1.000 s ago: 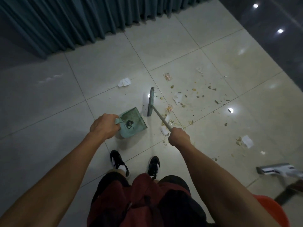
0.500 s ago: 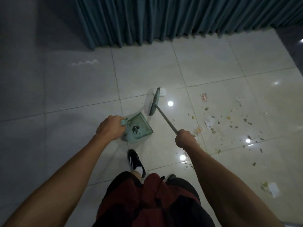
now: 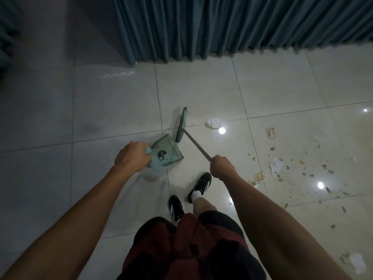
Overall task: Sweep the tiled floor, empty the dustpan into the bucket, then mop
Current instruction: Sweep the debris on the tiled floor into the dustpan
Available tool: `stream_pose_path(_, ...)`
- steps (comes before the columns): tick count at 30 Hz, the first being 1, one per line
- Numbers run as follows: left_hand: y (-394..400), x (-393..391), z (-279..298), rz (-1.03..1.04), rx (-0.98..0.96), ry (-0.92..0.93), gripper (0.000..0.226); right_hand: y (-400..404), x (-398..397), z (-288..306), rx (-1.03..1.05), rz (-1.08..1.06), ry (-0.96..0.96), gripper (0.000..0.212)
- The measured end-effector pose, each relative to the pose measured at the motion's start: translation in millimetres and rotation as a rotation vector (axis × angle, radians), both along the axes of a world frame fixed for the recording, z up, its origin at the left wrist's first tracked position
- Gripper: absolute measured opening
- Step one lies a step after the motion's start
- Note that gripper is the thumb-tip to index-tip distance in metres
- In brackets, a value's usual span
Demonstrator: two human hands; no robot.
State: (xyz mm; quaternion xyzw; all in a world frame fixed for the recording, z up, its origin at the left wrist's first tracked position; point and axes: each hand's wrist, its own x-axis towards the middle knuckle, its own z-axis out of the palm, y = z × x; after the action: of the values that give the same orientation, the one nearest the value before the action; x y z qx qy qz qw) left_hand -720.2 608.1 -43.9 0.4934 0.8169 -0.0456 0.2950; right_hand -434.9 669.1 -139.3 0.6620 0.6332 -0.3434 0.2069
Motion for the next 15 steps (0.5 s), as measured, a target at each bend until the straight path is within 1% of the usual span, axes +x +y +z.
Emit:
stream_pose_path(4,35,1,3,0.023,-0.013,0.027,0.005,36,-1,-7,-0.037,0.032,0.011,0.025)
stream_pose_path(10,89,11,4,0.023,-0.012,0.049,0.003,95,4,-14,-0.05,0.024,0.023,0.026)
stream_pose_path(15,114,16,-4,-0.002,-0.008,0.046,0.005,124,6,-21,-0.08,-0.016,0.014,0.029)
